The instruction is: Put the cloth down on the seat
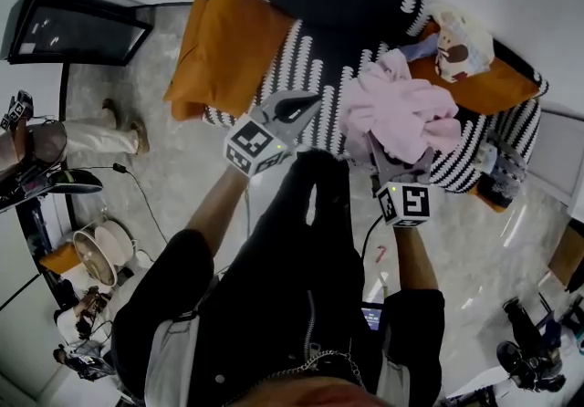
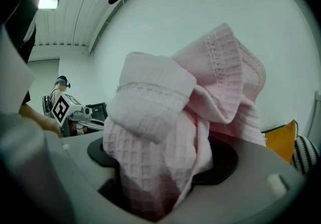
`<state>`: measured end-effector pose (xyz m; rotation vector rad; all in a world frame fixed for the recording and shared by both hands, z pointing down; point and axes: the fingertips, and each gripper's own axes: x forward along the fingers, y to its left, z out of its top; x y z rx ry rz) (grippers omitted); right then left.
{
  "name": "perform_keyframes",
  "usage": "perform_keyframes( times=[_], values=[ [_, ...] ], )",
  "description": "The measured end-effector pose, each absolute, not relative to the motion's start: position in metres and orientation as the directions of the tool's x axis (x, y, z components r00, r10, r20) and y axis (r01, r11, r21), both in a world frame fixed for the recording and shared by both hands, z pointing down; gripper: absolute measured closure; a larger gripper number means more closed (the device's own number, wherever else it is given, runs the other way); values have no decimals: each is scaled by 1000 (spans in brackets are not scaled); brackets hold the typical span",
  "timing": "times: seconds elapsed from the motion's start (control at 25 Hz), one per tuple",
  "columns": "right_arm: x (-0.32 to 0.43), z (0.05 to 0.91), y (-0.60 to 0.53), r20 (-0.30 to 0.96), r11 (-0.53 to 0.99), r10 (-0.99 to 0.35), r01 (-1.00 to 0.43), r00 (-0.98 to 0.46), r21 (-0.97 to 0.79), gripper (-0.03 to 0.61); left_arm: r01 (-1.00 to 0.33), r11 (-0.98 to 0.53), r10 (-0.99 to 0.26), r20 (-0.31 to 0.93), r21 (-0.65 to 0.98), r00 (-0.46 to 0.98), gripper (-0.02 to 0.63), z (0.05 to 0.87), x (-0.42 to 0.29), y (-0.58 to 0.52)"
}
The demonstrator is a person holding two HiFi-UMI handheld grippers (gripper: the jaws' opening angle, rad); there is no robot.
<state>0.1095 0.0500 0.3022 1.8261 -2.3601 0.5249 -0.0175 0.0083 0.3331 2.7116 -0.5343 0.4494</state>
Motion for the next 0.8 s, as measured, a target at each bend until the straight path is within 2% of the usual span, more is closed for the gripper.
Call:
perform_keyframes(
  times=[0.44, 0.8],
  values=[
    [121, 352, 13, 309, 249, -904, -951, -296, -181, 173, -497, -828, -403, 342, 261, 849, 604, 374, -4, -36],
    [121, 414, -11, 351, 228, -896, -960, -271, -162, 175, -517, -795, -411, 345, 318, 844, 604, 430, 11, -58]
  ],
)
